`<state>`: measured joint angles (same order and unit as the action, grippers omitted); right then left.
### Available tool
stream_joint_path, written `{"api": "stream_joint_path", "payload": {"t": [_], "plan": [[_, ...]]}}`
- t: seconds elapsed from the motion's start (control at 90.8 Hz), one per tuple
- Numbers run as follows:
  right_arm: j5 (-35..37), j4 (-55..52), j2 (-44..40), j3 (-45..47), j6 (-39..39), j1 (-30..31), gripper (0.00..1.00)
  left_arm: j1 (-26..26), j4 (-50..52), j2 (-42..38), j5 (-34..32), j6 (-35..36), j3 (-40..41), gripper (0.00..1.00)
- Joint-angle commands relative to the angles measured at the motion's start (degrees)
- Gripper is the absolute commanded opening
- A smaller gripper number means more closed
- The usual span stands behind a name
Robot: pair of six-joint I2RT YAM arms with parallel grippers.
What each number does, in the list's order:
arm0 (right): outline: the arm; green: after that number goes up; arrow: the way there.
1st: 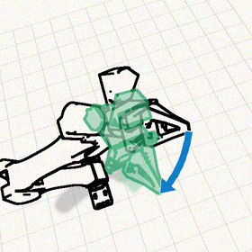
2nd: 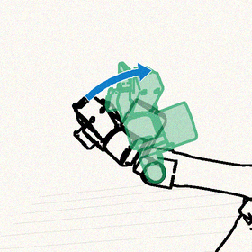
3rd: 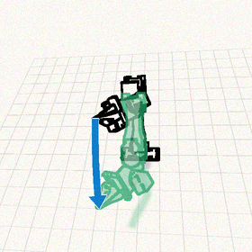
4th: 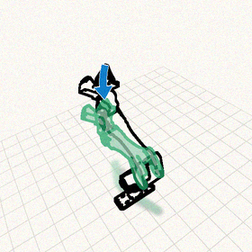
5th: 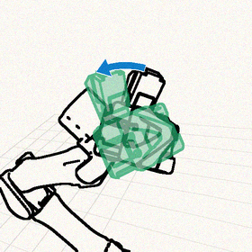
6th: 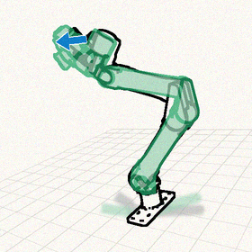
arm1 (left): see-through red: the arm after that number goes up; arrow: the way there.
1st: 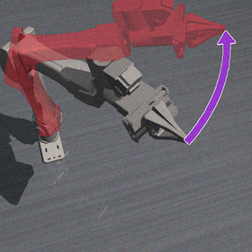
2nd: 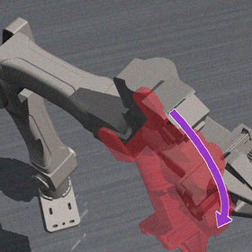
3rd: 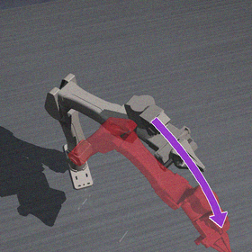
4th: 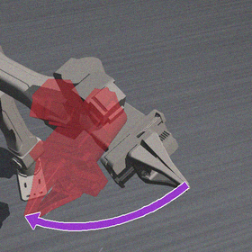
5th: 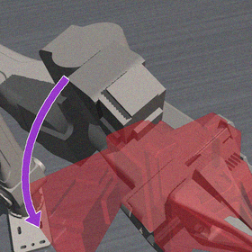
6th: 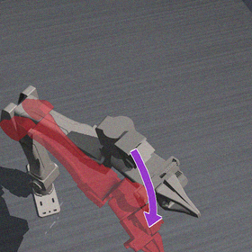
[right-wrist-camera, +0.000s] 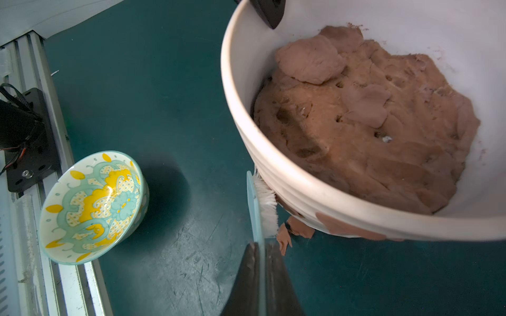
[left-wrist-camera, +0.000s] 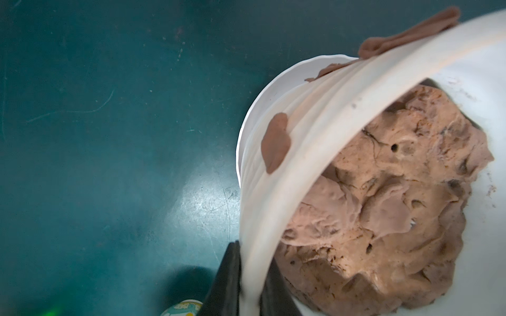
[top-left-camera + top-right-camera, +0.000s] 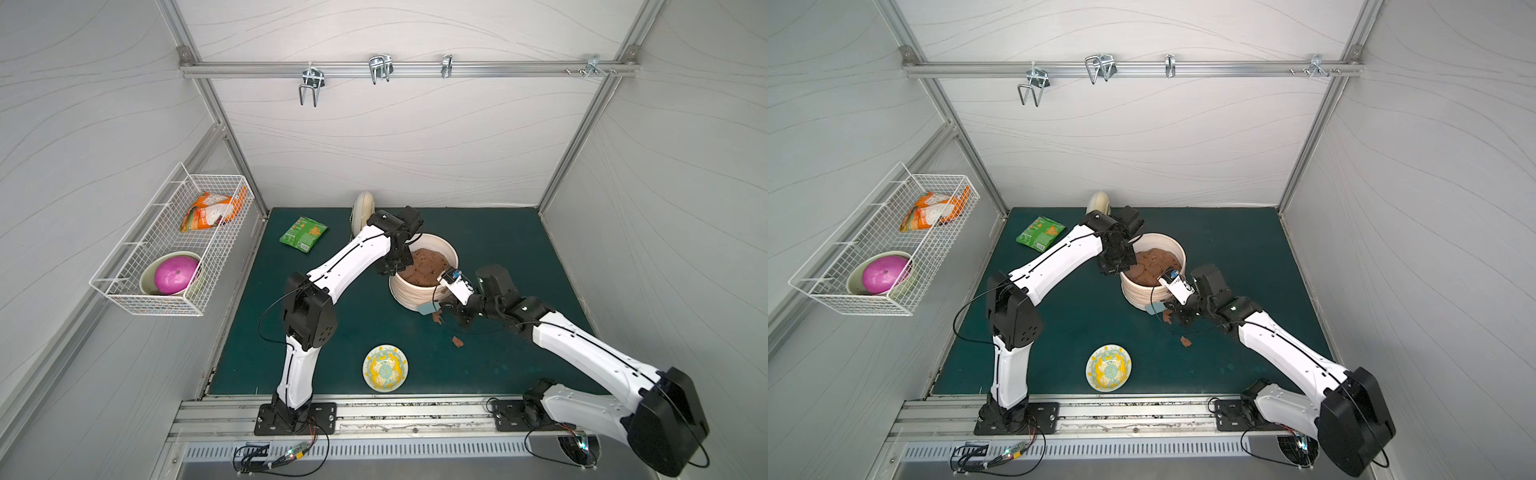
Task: Scrub the dried mud off the ceramic pot
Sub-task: Rotate the pot on the tray.
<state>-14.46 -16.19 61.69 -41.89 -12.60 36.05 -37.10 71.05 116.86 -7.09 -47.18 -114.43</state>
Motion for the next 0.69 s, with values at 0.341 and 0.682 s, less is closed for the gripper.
{"api": "stream_joint_path", "payload": {"t": [0.341, 0.682], "plan": [[1.9, 0.5, 5.5, -8.4, -5.0, 6.4, 0.0, 0.6, -0.9, 2.8, -1.0, 15.3, -2.3, 0.17], [9.0, -5.3, 2.9, -5.9, -6.6, 2.0, 0.0, 0.8, -2.4, 2.5, -0.1, 22.0, -2.1, 0.17]]}}
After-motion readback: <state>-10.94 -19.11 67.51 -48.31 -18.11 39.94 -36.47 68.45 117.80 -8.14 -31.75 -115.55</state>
